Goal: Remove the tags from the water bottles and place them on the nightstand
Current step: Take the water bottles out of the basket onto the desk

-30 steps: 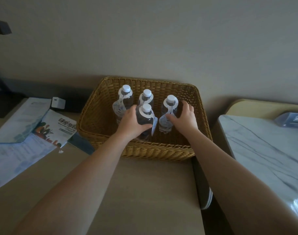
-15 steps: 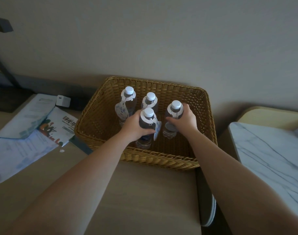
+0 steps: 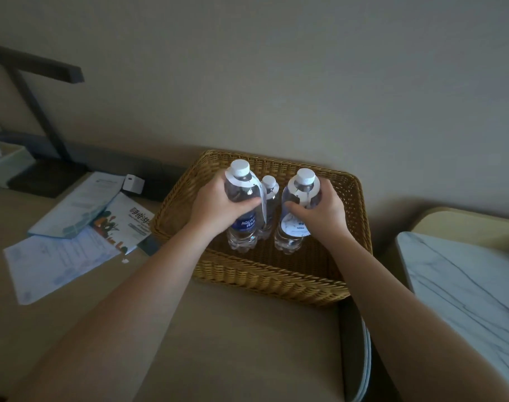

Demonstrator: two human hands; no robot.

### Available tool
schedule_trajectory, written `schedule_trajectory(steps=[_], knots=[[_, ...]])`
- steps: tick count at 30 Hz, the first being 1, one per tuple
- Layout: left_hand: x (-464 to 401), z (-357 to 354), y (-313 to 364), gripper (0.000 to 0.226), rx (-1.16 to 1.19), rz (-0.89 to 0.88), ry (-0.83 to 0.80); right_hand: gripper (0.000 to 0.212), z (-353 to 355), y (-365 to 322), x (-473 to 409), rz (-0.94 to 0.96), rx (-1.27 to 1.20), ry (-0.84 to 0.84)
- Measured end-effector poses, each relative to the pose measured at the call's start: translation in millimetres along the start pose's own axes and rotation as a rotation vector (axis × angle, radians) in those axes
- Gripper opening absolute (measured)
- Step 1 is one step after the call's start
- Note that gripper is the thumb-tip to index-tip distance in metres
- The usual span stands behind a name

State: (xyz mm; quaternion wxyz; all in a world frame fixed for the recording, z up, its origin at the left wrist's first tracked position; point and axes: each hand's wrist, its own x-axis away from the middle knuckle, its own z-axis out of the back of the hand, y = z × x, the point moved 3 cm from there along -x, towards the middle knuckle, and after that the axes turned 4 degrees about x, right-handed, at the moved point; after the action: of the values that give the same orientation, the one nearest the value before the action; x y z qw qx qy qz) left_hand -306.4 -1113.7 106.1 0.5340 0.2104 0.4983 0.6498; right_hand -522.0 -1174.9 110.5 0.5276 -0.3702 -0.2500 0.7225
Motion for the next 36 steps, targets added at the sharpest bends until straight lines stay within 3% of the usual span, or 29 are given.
schedule_trajectory(steps=[7,11,17,26,30,36], knots=[[15.5,96.6,33.2,0.062,0.091,0.006,0.141,0.046,-2.2,-99.7,-2.6,0.121,-0.203,-0.03],[41.9,155.7,26.3,0.061,0.1,0.053,0.24,0.05,-35.5,-154.0,5.1,0.174,-0.377,-0.141],[95.3,222.3,-19.2,0.077,0.053,0.165,0.366,0.053,-113.8,-206.8,42.7,0.297,-0.41,-0.349],[176.1,250.0,-119.6,0.078,-0.033,0.4,0.513,0.058,-226.3,-211.4,98.4,0.333,-0.342,-0.587],[195.7,250.2,-143.3,0.063,-0.058,0.396,0.596,0.058,-271.1,-193.7,116.5,0.285,-0.278,-0.627],[206.1,247.9,-162.6,0.066,-0.027,0.417,0.593,0.053,-314.2,-170.6,133.5,0.206,-0.185,-0.632]])
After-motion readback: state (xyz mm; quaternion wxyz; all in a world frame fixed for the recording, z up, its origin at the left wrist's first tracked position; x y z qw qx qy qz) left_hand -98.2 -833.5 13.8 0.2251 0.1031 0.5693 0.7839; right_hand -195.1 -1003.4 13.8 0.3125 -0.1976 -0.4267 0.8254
